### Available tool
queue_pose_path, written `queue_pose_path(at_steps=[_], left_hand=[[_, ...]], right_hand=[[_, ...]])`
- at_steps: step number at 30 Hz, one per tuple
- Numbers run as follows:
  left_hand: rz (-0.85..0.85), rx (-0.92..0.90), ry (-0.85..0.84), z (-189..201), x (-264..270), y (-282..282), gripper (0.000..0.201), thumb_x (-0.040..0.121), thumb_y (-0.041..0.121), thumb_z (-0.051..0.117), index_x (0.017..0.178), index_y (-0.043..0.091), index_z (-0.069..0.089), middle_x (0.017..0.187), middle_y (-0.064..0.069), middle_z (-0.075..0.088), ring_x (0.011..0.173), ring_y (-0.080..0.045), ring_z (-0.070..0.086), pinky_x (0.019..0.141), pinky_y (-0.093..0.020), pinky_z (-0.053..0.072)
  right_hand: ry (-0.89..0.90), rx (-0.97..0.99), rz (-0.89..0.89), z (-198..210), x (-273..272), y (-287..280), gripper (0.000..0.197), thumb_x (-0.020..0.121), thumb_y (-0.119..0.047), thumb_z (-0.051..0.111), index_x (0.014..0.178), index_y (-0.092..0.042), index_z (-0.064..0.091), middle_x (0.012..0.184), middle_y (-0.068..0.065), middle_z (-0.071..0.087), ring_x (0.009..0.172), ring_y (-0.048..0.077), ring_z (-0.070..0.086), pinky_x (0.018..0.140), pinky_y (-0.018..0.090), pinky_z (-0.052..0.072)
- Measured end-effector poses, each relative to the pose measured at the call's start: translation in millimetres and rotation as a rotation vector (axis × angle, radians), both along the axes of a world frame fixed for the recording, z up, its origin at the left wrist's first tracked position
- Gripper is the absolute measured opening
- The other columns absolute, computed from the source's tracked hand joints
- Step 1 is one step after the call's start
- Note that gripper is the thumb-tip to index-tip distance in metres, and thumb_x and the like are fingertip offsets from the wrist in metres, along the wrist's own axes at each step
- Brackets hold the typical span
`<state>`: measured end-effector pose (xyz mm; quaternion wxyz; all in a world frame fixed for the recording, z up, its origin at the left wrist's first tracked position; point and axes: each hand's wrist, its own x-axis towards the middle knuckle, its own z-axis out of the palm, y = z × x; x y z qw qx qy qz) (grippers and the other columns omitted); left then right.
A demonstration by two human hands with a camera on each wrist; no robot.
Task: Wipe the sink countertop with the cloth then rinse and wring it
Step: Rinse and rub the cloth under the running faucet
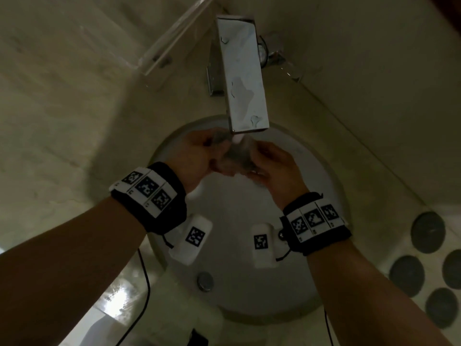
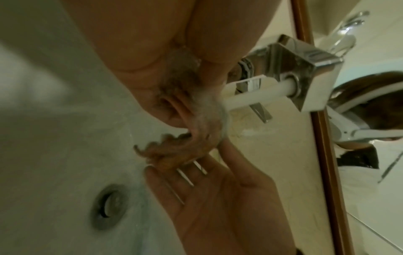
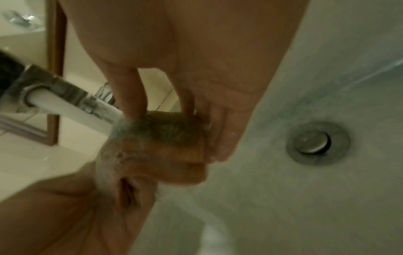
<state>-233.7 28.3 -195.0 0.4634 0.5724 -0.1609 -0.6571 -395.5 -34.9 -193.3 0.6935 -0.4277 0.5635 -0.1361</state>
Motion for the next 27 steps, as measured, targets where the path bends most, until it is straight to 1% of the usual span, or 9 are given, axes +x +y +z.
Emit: queue_pose_path(at_steps=[5, 9, 11, 15, 18, 20, 22, 25, 27], left_hand=[[0.003, 0.031, -0.171, 2, 7, -1, 0.028, 0.089, 0.024, 0.063, 0.112, 0.011, 0.07, 0.107, -0.02, 0.072, 0.098, -0.038, 0.069, 0.085, -0.052, 0.057], [0.023, 0.029, -0.24, -2, 6, -1, 0.014, 0.091, 0.009, 0.065, 0.104, 0.007, 0.07, 0.089, -0.011, 0.073, 0.07, -0.014, 0.072, 0.059, -0.023, 0.057], [0.01, 0.017, -0.218, 1, 7, 3, 0.019, 0.087, -0.004, 0.064, 0.104, 0.004, 0.069, 0.089, -0.012, 0.071, 0.064, -0.012, 0.07, 0.053, -0.018, 0.054], [-0.016, 0.015, -0.187, -6, 13, 5, 0.024, 0.081, -0.016, 0.062, 0.095, 0.003, 0.066, 0.092, -0.015, 0.071, 0.076, -0.022, 0.072, 0.063, -0.03, 0.061], [-0.221, -0.051, -0.377, -7, 14, 1, 0.023, 0.076, 0.01, 0.076, 0.096, 0.014, 0.067, 0.093, -0.008, 0.072, 0.086, -0.024, 0.07, 0.079, -0.038, 0.06], [-0.419, -0.063, -0.553, -2, 13, 0, 0.029, 0.076, 0.032, 0.081, 0.096, 0.023, 0.062, 0.083, 0.005, 0.067, 0.075, -0.01, 0.065, 0.073, -0.018, 0.053], [-0.485, -0.055, -0.613, 5, 7, -2, 0.019, 0.079, 0.035, 0.077, 0.085, 0.026, 0.061, 0.075, 0.008, 0.061, 0.067, -0.003, 0.058, 0.069, -0.02, 0.048], [-0.355, -0.026, -0.613, 10, 4, -5, 0.033, 0.089, 0.03, 0.067, 0.062, 0.013, 0.058, 0.052, 0.006, 0.051, 0.044, 0.0, 0.047, 0.053, -0.015, 0.039], [-0.233, -0.011, -0.467, 12, 4, -6, 0.027, 0.092, 0.026, 0.064, 0.076, 0.004, 0.068, 0.058, -0.003, 0.058, 0.046, -0.001, 0.047, 0.056, -0.021, 0.04]], right_hand=[[0.108, -0.243, 0.001, 3, -7, -2, 0.003, 0.087, 0.001, 0.062, 0.088, 0.001, 0.059, 0.08, 0.015, 0.06, 0.069, 0.024, 0.06, 0.061, 0.037, 0.057], [0.012, -0.207, -0.044, 13, -5, 0, 0.011, 0.088, 0.012, 0.053, 0.088, 0.002, 0.054, 0.068, 0.005, 0.054, 0.047, 0.013, 0.053, 0.044, 0.026, 0.05], [-0.017, -0.205, -0.058, 15, -5, -1, 0.01, 0.088, 0.014, 0.054, 0.092, 0.005, 0.055, 0.072, 0.008, 0.055, 0.045, 0.011, 0.053, 0.044, 0.024, 0.049], [0.014, -0.304, 0.016, 16, -6, -2, 0.018, 0.085, 0.015, 0.055, 0.095, 0.001, 0.06, 0.084, 0.012, 0.062, 0.061, 0.01, 0.066, 0.055, 0.023, 0.055], [0.041, -0.389, 0.133, 20, -8, -5, 0.032, 0.08, 0.02, 0.055, 0.091, -0.008, 0.063, 0.084, 0.003, 0.064, 0.07, 0.001, 0.065, 0.062, 0.017, 0.054], [0.065, -0.451, 0.232, 23, -9, -8, 0.039, 0.077, 0.02, 0.057, 0.088, -0.017, 0.064, 0.087, -0.006, 0.066, 0.079, -0.001, 0.065, 0.07, 0.016, 0.053], [0.087, -0.487, 0.282, 29, -8, -11, 0.041, 0.077, 0.016, 0.061, 0.092, -0.022, 0.064, 0.093, -0.007, 0.067, 0.089, 0.003, 0.065, 0.076, 0.021, 0.054], [0.12, -0.501, 0.165, 42, -4, -24, 0.044, 0.079, 0.004, 0.069, 0.113, -0.021, 0.058, 0.106, -0.007, 0.064, 0.094, -0.001, 0.064, 0.08, 0.02, 0.054], [0.062, -0.484, -0.012, 55, 4, -40, 0.057, 0.074, -0.008, 0.073, 0.126, -0.016, 0.052, 0.117, -0.002, 0.062, 0.101, 0.004, 0.064, 0.085, 0.021, 0.054]])
